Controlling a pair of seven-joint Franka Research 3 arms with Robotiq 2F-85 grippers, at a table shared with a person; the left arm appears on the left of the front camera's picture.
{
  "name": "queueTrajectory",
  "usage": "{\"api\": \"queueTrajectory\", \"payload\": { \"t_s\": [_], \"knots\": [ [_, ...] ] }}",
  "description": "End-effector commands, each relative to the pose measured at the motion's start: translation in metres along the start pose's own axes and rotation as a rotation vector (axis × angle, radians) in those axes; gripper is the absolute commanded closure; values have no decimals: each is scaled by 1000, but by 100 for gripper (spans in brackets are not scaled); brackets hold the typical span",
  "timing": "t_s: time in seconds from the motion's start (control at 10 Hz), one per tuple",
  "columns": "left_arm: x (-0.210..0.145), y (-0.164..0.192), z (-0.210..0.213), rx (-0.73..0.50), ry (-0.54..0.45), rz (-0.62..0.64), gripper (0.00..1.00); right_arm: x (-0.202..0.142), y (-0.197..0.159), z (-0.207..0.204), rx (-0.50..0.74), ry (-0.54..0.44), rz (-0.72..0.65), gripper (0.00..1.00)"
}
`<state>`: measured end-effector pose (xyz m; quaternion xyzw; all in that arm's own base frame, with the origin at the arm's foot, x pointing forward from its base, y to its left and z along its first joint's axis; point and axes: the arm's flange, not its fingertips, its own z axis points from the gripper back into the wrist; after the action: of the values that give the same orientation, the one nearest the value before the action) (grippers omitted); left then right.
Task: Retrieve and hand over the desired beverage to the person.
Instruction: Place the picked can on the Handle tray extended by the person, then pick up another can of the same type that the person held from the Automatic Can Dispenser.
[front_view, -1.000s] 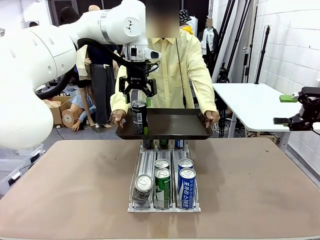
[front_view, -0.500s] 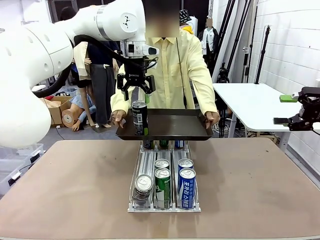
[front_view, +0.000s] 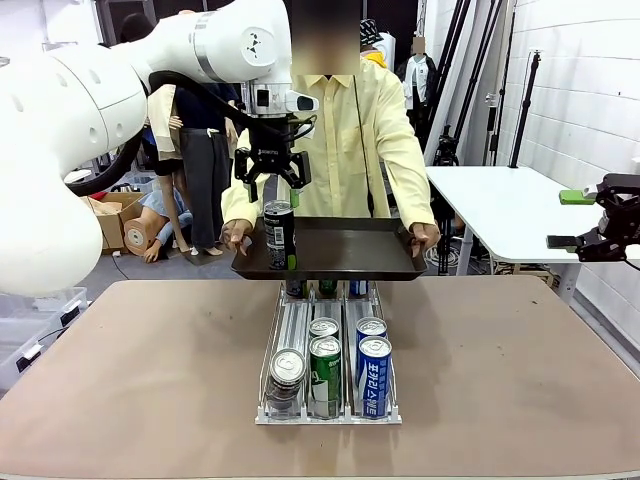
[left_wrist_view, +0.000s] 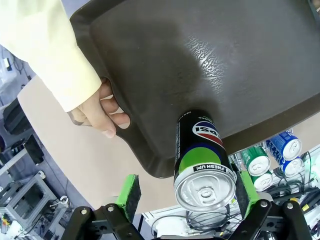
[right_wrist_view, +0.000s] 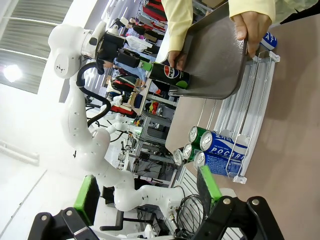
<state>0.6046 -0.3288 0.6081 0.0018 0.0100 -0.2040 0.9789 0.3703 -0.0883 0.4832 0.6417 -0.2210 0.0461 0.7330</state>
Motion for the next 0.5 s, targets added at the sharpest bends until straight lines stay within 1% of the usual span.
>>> {"api": "queueTrajectory", "payload": {
  "t_s": [0.0,0.4],
  "knots": [
    [0,1,1,-1,-3,2,0,0,1,1,11,0,-7,0],
    [0,1,1,-1,-3,2,0,0,1,1,11,0,-7,0]
  ]
}}
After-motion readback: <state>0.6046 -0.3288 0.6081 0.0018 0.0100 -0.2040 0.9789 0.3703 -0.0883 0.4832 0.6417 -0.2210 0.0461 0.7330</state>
